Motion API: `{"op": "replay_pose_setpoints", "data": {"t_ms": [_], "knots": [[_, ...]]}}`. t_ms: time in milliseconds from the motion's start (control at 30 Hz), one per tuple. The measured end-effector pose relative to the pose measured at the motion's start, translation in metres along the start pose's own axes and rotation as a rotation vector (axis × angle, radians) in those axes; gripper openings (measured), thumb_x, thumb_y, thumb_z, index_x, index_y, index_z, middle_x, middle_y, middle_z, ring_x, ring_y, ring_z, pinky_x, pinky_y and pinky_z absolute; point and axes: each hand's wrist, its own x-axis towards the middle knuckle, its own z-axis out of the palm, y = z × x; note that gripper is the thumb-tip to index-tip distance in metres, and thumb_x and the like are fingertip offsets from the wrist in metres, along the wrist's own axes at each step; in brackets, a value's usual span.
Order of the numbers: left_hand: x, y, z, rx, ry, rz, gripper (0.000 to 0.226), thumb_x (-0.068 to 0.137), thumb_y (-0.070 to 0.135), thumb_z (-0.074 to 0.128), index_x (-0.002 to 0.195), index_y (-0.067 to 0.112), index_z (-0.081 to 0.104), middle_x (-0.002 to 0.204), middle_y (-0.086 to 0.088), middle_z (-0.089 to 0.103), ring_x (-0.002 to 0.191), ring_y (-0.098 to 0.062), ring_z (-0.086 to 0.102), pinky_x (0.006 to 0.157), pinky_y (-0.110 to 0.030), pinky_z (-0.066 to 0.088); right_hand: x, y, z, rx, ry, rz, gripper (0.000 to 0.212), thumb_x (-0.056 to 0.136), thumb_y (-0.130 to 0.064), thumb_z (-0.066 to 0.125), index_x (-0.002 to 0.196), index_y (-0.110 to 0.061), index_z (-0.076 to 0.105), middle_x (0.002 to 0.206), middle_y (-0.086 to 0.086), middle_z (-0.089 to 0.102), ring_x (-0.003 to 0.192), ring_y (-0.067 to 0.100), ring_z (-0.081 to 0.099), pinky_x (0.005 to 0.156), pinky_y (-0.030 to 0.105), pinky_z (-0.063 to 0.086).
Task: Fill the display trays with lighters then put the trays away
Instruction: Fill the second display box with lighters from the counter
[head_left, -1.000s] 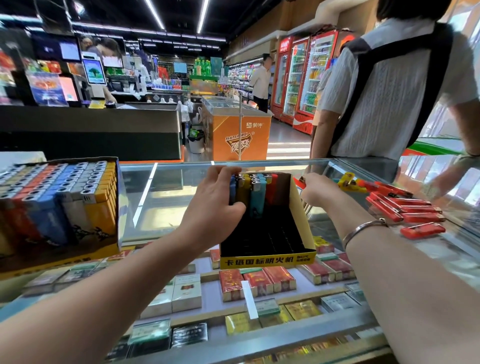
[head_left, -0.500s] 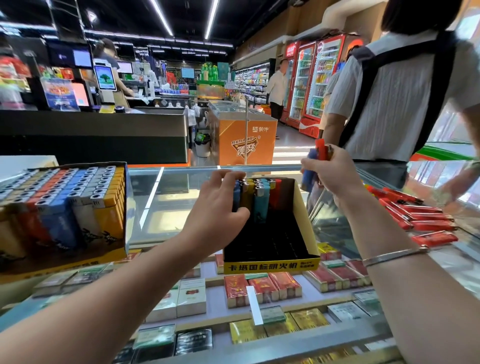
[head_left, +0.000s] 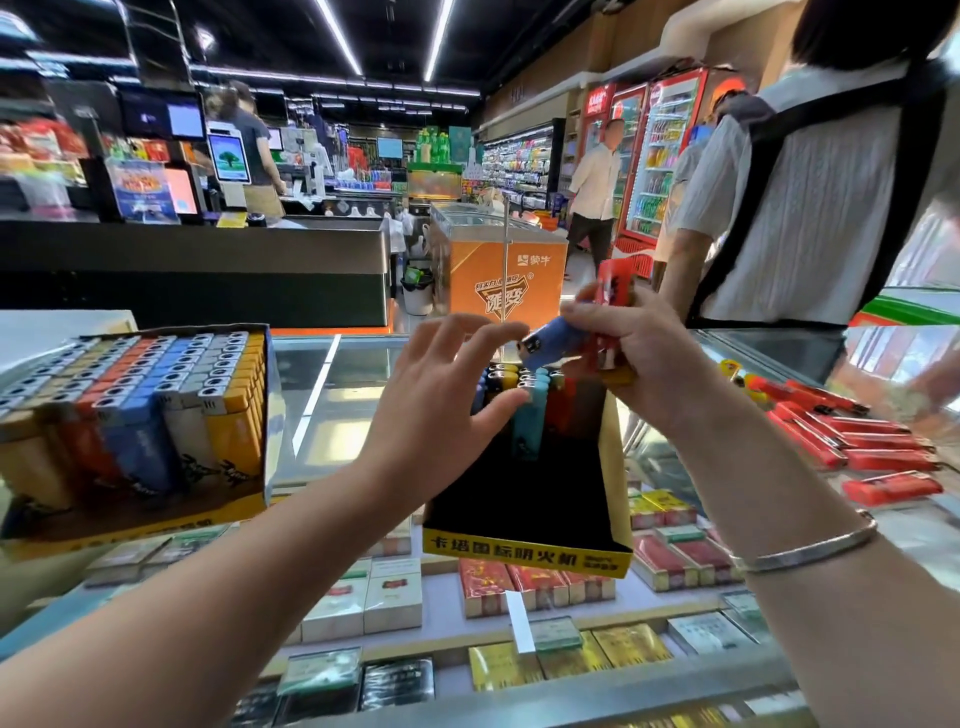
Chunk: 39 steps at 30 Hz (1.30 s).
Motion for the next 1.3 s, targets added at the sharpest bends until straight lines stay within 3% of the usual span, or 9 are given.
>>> {"op": "replay_pose_setpoints", "data": {"t_ms": [167, 400, 567, 633, 700, 767, 900, 1133, 1300], "knots": [[0.005, -0.003, -0.014, -0.002, 0.152, 0.156, 0.026, 0.082, 0.031, 0.06, 0.106, 0.025, 0.051, 0.101, -0.008, 0.062, 0.093, -0.025, 0.057, 0.079, -0.037, 0.047, -0.001, 0.002, 0.008, 0.026, -0.085, 0.061, 0.015, 0.074, -0.006, 0.066, 0.083, -0.009, 0.055, 0.058, -0.001, 0.061, 0.054, 0.012, 0.062, 0.042, 0.022, 0.048], [0.007, -0.004, -0.02, 0.071, 0.152, 0.385, 0.012, 0.085, 0.027, 0.064, 0.091, 0.017, 0.067, 0.096, -0.003, 0.068, 0.086, -0.024, 0.062, 0.063, -0.039, 0.052, -0.001, 0.01, 0.011, 0.03, -0.191, 0.175, 0.015, 0.075, -0.008, 0.063, 0.086, -0.007, 0.052, 0.056, 0.004, 0.06, 0.043, 0.014, 0.058, 0.035, 0.018, 0.044], [0.016, 0.008, -0.03, -0.282, 0.14, 0.131, 0.02, 0.083, 0.022, 0.063, 0.086, 0.003, 0.058, 0.098, 0.003, 0.065, 0.088, -0.014, 0.064, 0.071, -0.03, 0.055, -0.002, 0.009, 0.013, 0.035, -0.256, 0.162, 0.031, 0.072, -0.02, 0.066, 0.093, -0.003, 0.05, 0.071, 0.009, 0.066, 0.043, 0.018, 0.058, 0.035, 0.02, 0.043], [0.021, 0.008, -0.036, -0.436, 0.102, -0.027, 0.015, 0.082, 0.018, 0.066, 0.087, 0.011, 0.054, 0.085, 0.011, 0.063, 0.076, -0.005, 0.063, 0.069, -0.019, 0.053, -0.001, 0.009, 0.011, 0.016, -0.222, 0.143, 0.024, 0.078, -0.016, 0.064, 0.092, -0.004, 0.049, 0.077, 0.013, 0.068, 0.042, 0.018, 0.057, 0.035, 0.02, 0.044], [0.026, 0.004, -0.043, -0.526, 0.004, -0.161, 0.022, 0.08, 0.012, 0.068, 0.089, 0.025, 0.053, 0.077, 0.008, 0.064, 0.07, -0.008, 0.063, 0.07, -0.022, 0.054, 0.0, 0.01, 0.01, -0.01, -0.189, 0.123, 0.018, 0.083, -0.012, 0.061, 0.092, -0.004, 0.048, 0.077, 0.014, 0.069, 0.041, 0.018, 0.057, 0.036, 0.02, 0.044], [0.027, -0.002, -0.047, -0.476, -0.134, -0.181, 0.029, 0.077, 0.01, 0.07, 0.091, 0.033, 0.056, 0.08, 0.005, 0.066, 0.07, -0.013, 0.065, 0.072, -0.027, 0.055, 0.0, 0.011, 0.01, -0.026, -0.184, 0.11, 0.017, 0.084, -0.011, 0.061, 0.092, -0.005, 0.047, 0.082, 0.018, 0.069, 0.042, 0.018, 0.056, 0.036, 0.02, 0.044], [0.024, -0.011, -0.05, -0.428, -0.345, -0.196, 0.024, 0.072, 0.005, 0.072, 0.083, 0.026, 0.065, 0.082, 0.009, 0.067, 0.068, -0.003, 0.066, 0.069, -0.023, 0.056, 0.0, 0.012, 0.009, -0.021, -0.191, 0.092, 0.019, 0.083, -0.01, 0.061, 0.092, -0.005, 0.045, 0.087, 0.023, 0.066, 0.042, 0.019, 0.057, 0.036, 0.021, 0.045], [0.025, -0.017, -0.05, -0.146, -0.42, -0.066, 0.015, 0.072, 0.015, 0.074, 0.079, 0.023, 0.065, 0.081, 0.009, 0.063, 0.07, -0.006, 0.062, 0.07, -0.036, 0.056, 0.0, 0.012, 0.009, -0.022, -0.201, 0.083, 0.018, 0.083, -0.009, 0.061, 0.093, -0.005, 0.046, 0.082, 0.02, 0.066, 0.044, 0.019, 0.057, 0.038, 0.021, 0.046], [0.027, -0.016, -0.05, -0.04, -0.424, 0.028, 0.012, 0.073, 0.02, 0.074, 0.08, 0.022, 0.065, 0.082, 0.014, 0.06, 0.074, -0.007, 0.059, 0.071, -0.037, 0.054, 0.0, 0.012, 0.008, -0.021, -0.207, 0.085, 0.019, 0.083, -0.011, 0.062, 0.093, -0.007, 0.046, 0.083, 0.02, 0.067, 0.045, 0.019, 0.058, 0.038, 0.021, 0.046]]}}
